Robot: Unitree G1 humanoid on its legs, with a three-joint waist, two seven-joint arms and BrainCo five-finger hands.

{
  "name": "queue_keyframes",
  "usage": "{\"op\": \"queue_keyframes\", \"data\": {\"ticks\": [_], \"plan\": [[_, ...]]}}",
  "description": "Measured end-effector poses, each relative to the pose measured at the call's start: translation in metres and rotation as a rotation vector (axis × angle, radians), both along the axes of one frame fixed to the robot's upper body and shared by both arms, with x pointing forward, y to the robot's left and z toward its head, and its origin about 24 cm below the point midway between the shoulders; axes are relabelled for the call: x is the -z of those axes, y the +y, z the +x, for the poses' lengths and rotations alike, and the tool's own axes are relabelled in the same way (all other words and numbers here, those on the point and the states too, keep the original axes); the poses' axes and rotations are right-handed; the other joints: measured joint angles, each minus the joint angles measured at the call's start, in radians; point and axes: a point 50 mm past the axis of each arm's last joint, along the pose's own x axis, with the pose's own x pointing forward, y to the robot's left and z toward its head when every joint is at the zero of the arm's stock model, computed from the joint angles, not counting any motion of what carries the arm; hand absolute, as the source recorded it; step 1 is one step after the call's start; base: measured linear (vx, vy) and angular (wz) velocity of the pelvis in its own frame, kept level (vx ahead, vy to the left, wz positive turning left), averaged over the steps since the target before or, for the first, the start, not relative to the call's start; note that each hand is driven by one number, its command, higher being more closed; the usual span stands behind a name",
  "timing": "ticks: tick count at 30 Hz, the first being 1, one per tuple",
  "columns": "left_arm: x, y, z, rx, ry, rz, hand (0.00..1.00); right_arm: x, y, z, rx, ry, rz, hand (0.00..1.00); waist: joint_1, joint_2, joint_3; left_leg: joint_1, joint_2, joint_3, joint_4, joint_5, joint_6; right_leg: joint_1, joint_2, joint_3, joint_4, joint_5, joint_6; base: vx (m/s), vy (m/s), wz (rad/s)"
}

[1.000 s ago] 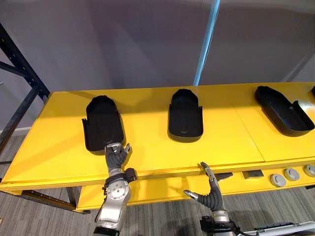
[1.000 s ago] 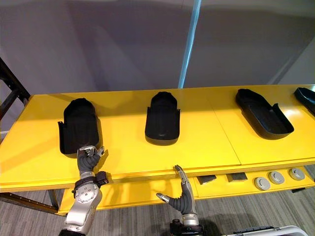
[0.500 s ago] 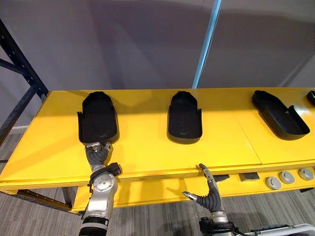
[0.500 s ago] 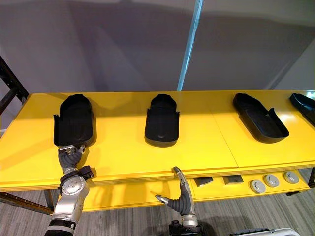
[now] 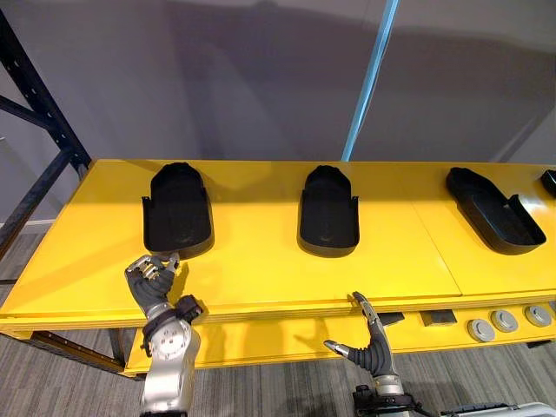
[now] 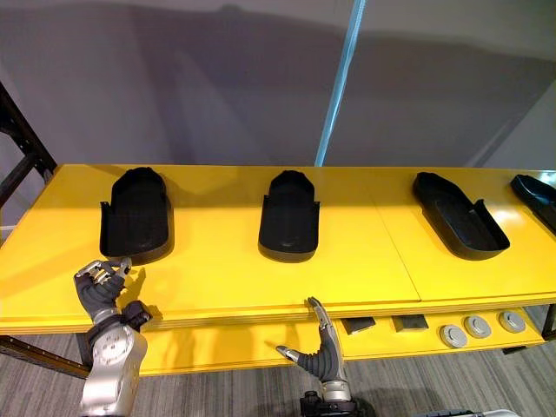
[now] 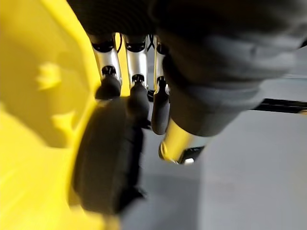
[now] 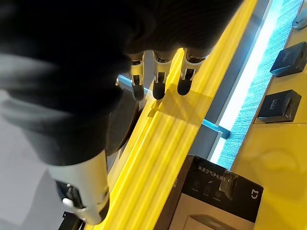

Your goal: Walk over and take plastic housings, then place them on the shelf

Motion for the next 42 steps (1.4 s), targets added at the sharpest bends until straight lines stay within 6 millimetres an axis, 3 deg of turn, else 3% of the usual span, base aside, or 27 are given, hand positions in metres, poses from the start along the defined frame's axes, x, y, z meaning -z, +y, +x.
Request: {"op": "queue_keyframes", "data": {"ticks": [4, 8, 9, 10, 12, 13, 15, 16, 18, 19, 21, 22, 23, 24, 25, 26, 27, 28, 29, 31, 34, 35, 36, 37, 38, 39, 42], "plan": [[-0.012, -0.033, -0.014, 0.165, -0.085, 0.063, 0.00, 0.001, -0.008, 0.002, 0.037, 0.008, 0.027, 0.00, 0.010, 0.013, -0.006, 0.004, -0.003, -0.015, 0.000, -0.003, -0.003, 0.003, -0.004, -0.022, 0.016, -0.016, -0.001, -0.05, 0.008, 0.13], [-0.009, -0.042, -0.022, 0.227, -0.094, 0.080, 0.00, 0.001, -0.014, 0.005, 0.090, 0.012, 0.080, 0.00, 0.017, 0.025, -0.019, 0.021, 0.001, 0.006, 0.008, -0.012, -0.010, 0.007, -0.005, 0.008, 0.016, -0.018, 0.002, -0.02, 0.010, -0.18], [-0.008, -0.042, -0.022, 0.238, -0.095, 0.082, 0.00, -0.001, -0.015, 0.008, 0.106, 0.010, 0.103, 0.00, 0.020, 0.021, -0.018, 0.004, 0.004, 0.020, 0.076, -0.050, -0.016, 0.005, -0.005, 0.034, 0.019, -0.008, 0.002, 0.00, 0.014, -0.63], [-0.006, -0.041, -0.022, 0.239, -0.085, 0.085, 0.00, -0.003, -0.017, 0.013, 0.118, 0.007, 0.114, 0.00, 0.026, 0.018, -0.016, -0.060, 0.022, -0.017, 0.256, -0.125, -0.019, -0.004, -0.005, 0.070, 0.030, -0.001, 0.002, -0.01, 0.002, -0.86], [-0.003, -0.040, -0.022, 0.232, -0.073, 0.065, 0.00, -0.007, -0.021, 0.020, 0.122, -0.002, 0.096, 0.00, 0.060, 0.037, -0.010, -0.129, 0.042, -0.219, 0.491, -0.227, -0.044, -0.010, 0.020, 0.166, 0.039, 0.014, 0.003, 0.00, 0.066, -1.75], [0.001, -0.040, -0.021, 0.224, -0.063, 0.041, 0.00, -0.012, -0.027, 0.027, 0.116, -0.020, 0.063, 0.00, 0.084, 0.084, -0.017, -0.134, 0.044, -0.432, 0.607, -0.324, -0.106, -0.019, 0.072, 0.267, 0.039, 0.024, 0.012, 0.01, 0.216, -2.29], [0.004, -0.041, -0.019, 0.239, -0.049, 0.046, 0.00, -0.013, -0.034, 0.028, 0.122, -0.018, 0.036, 0.00, 0.069, 0.119, -0.036, -0.118, 0.022, -0.597, 0.644, -0.395, -0.129, -0.042, 0.104, 0.339, 0.057, 0.026, 0.019, 0.02, 0.304, -1.66], [0.002, -0.042, -0.015, 0.246, -0.061, 0.048, 0.00, -0.012, -0.038, 0.027, 0.138, -0.008, 0.042, 0.00, 0.052, 0.120, -0.033, -0.104, -0.009, -0.692, 0.657, -0.425, -0.127, -0.077, 0.114, 0.383, 0.096, 0.019, 0.031, 0.02, 0.317, -1.18], [-0.004, -0.046, -0.009, 0.266, -0.086, 0.052, 0.00, -0.007, -0.043, 0.014, 0.180, 0.027, 0.075, 0.00, 0.048, 0.100, -0.014, -0.071, -0.032, -0.733, 0.646, -0.478, -0.111, -0.129, 0.126, 0.449, 0.182, -0.008, 0.065, -0.04, 0.360, -0.99], [-0.008, -0.052, -0.006, 0.289, -0.105, 0.048, 0.00, -0.005, -0.045, 0.001, 0.210, 0.049, 0.095, 0.00, 0.044, 0.088, -0.002, -0.046, -0.040, -0.710, 0.627, -0.513, -0.072, -0.148, 0.129, 0.486, 0.221, -0.019, 0.079, -0.10, 0.414, -1.12], [-0.010, -0.053, -0.005, 0.303, -0.116, 0.059, 0.00, -0.011, -0.042, -0.018, 0.243, 0.048, 0.154, 0.00, 0.048, 0.046, 0.015, -0.020, -0.067, -0.621, 0.630, -0.520, -0.044, -0.153, 0.116, 0.578, 0.224, -0.002, 0.097, -0.12, 0.348, -1.32], [-0.010, -0.054, -0.005, 0.305, -0.117, 0.056, 0.00, -0.015, -0.041, -0.027, 0.257, 0.041, 0.177, 0.00, 0.047, 0.036, 0.011, -0.027, -0.070, -0.547, 0.640, -0.520, -0.013, -0.167, 0.112, 0.612, 0.188, 0.059, 0.083, -0.16, 0.271, -1.45], [-0.011, -0.054, -0.005, 0.301, -0.119, 0.054, 0.00, -0.015, -0.040, -0.027, 0.255, 0.039, 0.177, 0.00, 0.050, 0.034, 0.011, -0.033, -0.067, -0.504, 0.639, -0.519, 0.006, -0.185, 0.115, 0.600, 0.169, 0.110, 0.051, -0.24, 0.334, -2.19], [-0.011, -0.054, -0.004, 0.300, -0.121, 0.051, 0.00, -0.015, -0.042, -0.023, 0.255, 0.037, 0.175, 0.00, 0.062, 0.038, 0.008, -0.062, -0.038, -0.417, 0.617, -0.492, 0.041, -0.211, 0.107, 0.499, 0.061, 0.259, -0.059, -0.31, 0.278, -2.47], [-0.012, -0.054, -0.003, 0.306, -0.126, 0.056, 0.00, -0.014, -0.042, -0.020, 0.265, 0.040, 0.182, 0.00, 0.070, 0.022, 0.012, -0.065, -0.027, -0.309, 0.557, -0.440, 0.044, -0.222, 0.075, 0.288, -0.011, 0.332, -0.122, -0.38, 0.305, -2.44], [-0.012, -0.055, -0.003, 0.310, -0.124, 0.056, 0.00, -0.013, -0.043, -0.018, 0.267, 0.041, 0.180, 0.00, 0.072, 0.014, 0.017, -0.059, -0.023, -0.263, 0.528, -0.416, 0.049, -0.224, 0.058, 0.167, 0.027, 0.310, -0.102, -0.36, 0.246, -2.17], [-0.011, -0.055, -0.001, 0.320, -0.118, 0.061, 0.00, -0.009, -0.044, -0.014, 0.267, 0.058, 0.175, 0.00, 0.077, 0.019, 0.019, -0.044, -0.001, -0.186, 0.481, -0.383, 0.053, -0.210, 0.051, 0.032, 0.094, 0.213, -0.080, -0.26, 0.191, -1.99], [-0.012, -0.054, 0.000, 0.316, -0.123, 0.065, 0.00, -0.003, -0.046, -0.009, 0.266, 0.077, 0.175, 0.00, 0.081, 0.032, 0.026, -0.038, 0.032, -0.122, 0.455, -0.357, 0.052, -0.192, 0.057, -0.006, 0.165, 0.130, -0.073, -0.23, 0.111, -1.84], [-0.013, -0.053, 0.001, 0.316, -0.125, 0.067, 0.00, 0.000, -0.047, -0.006, 0.270, 0.087, 0.174, 0.00, 0.080, 0.039, 0.031, -0.038, 0.049, -0.098, 0.449, -0.346, 0.049, -0.184, 0.054, -0.020, 0.205, 0.088, -0.062, -0.24, 0.009, -1.61], [-0.010, -0.047, 0.003, 0.307, -0.112, 0.077, 0.00, 0.009, -0.048, 0.002, 0.273, 0.130, 0.172, 0.00, 0.090, 0.044, 0.033, -0.018, 0.104, 0.003, 0.413, -0.314, 0.031, -0.137, 0.000, -0.094, 0.363, -0.063, -0.043, -0.26, -0.101, -1.39], [-0.006, -0.039, 0.002, 0.292, -0.096, 0.066, 0.00, 0.014, -0.047, 0.009, 0.262, 0.148, 0.163, 0.00, 0.106, 0.026, 0.018, -0.004, 0.128, 0.074, 0.370, -0.283, -0.003, -0.052, -0.091, -0.164, 0.412, -0.138, 0.004, -0.17, -0.227, -0.98], [-0.004, -0.036, 0.001, 0.286, -0.088, 0.069, 0.00, 0.014, -0.046, 0.011, 0.258, 0.151, 0.160, 0.00, 0.106, 0.005, 0.006, -0.013, 0.114, 0.074, 0.366, -0.280, -0.029, -0.020, -0.107, -0.150, 0.339, -0.167, 0.043, -0.15, -0.305, -0.59], [-0.001, -0.035, 0.000, 0.281, -0.073, 0.068, 0.00, 0.013, -0.048, 0.014, 0.251, 0.148, 0.142, 0.00, 0.116, -0.007, -0.006, -0.023, 0.098, 0.070, 0.341, -0.256, -0.050, 0.008, -0.091, -0.158, 0.210, -0.193, 0.029, -0.11, -0.289, -0.62], [0.005, -0.037, -0.002, 0.290, -0.046, 0.050, 0.00, 0.015, -0.052, 0.016, 0.241, 0.162, 0.111, 0.00, 0.124, 0.018, -0.022, -0.014, 0.099, 0.047, 0.293, -0.244, -0.043, 0.016, -0.063, -0.158, 0.143, -0.157, 0.035, -0.06, -0.294, -0.79], [0.005, -0.038, -0.004, 0.295, -0.052, 0.043, 0.00, 0.014, -0.055, 0.019, 0.229, 0.165, 0.082, 0.00, 0.133, 0.035, -0.035, 0.004, 0.113, 0.043, 0.240, -0.220, -0.048, 0.052, -0.020, -0.140, 0.044, -0.086, -0.001, 0.02, -0.200, -0.69], [0.002, -0.036, -0.005, 0.293, -0.063, 0.041, 0.00, 0.013, -0.055, 0.021, 0.223, 0.161, 0.080, 0.00, 0.135, 0.038, -0.037, 0.014, 0.123, 0.044, 0.224, -0.212, -0.058, 0.067, 0.000, -0.128, 0.007, -0.057, -0.015, 0.06, -0.166, -0.83], [-0.002, -0.027, -0.006, 0.264, -0.087, 0.035, 0.00, 0.007, -0.057, 0.028, 0.205, 0.139, 0.070, 0.00, 0.142, 0.044, -0.042, 0.047, 0.167, 0.026, 0.198, -0.191, -0.080, 0.069, 0.062, -0.090, -0.006, -0.043, -0.022, 0.05, -0.149, -0.60]]}}
